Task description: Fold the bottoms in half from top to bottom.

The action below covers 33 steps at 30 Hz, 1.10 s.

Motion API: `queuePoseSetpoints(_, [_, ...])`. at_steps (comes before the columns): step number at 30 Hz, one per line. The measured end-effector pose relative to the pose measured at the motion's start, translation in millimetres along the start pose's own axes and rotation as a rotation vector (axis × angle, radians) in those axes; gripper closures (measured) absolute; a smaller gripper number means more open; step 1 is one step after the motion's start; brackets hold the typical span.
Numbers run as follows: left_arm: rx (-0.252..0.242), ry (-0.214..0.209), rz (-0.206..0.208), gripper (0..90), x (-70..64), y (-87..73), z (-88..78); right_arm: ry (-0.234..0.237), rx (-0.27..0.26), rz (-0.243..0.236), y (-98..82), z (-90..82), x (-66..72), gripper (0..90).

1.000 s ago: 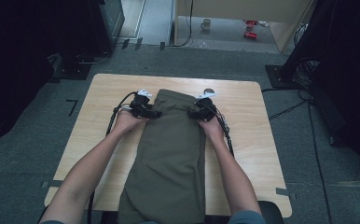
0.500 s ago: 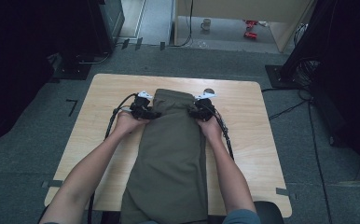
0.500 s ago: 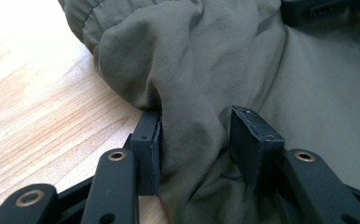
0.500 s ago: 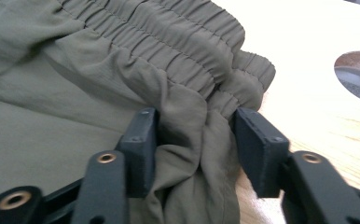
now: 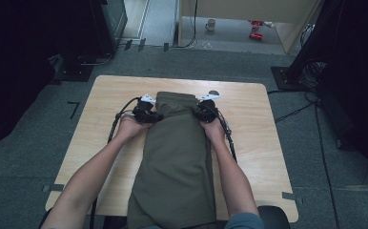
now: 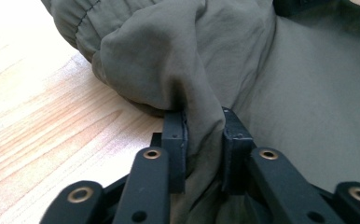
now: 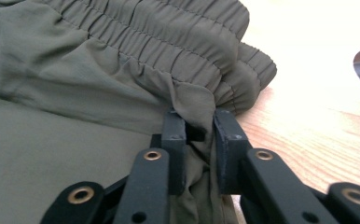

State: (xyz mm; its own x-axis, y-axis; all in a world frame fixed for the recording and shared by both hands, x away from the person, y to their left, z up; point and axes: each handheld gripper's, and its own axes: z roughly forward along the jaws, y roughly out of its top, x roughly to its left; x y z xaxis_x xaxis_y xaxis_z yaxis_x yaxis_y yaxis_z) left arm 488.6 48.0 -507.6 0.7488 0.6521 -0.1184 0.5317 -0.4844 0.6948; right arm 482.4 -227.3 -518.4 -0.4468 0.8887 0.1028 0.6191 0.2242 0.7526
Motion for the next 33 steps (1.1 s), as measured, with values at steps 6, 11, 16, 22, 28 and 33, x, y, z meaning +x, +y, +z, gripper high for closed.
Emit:
queuePoseSetpoints(6, [0.007, -0.002, -0.030, 81.6, 5.3, 10.6, -5.3, 0.050, 0.062, 0.046, 14.7, -3.2, -6.7, 80.8])
queuePoseSetpoints(11, [-0.030, 0.005, -0.040, 82.0, 13.0, 29.1, -15.4, 0.082, 0.057, 0.085, 32.1, -8.9, -13.9, 81.5])
queuePoseSetpoints(16, [-0.141, 0.038, -0.038, 81.9, 21.9, 59.5, -38.6, 0.074, -0.018, 0.070, 67.2, -27.0, -15.8, 81.9])
queuePoseSetpoints(22, [-0.326, 0.108, 0.015, 81.6, 17.9, 100.0, -84.1, 0.008, -0.221, -0.029, 120.0, -74.9, -2.5, 82.0])
queuePoseSetpoints(28, [-0.274, 0.094, 0.055, 81.5, 5.5, 80.4, -84.1, 0.012, -0.204, -0.070, 109.6, -83.7, 3.2, 82.0])
queuePoseSetpoints(33, [-0.241, 0.059, 0.075, 81.4, -9.5, 60.6, -88.4, 0.050, -0.171, -0.086, 82.6, -90.0, 9.2, 81.9])
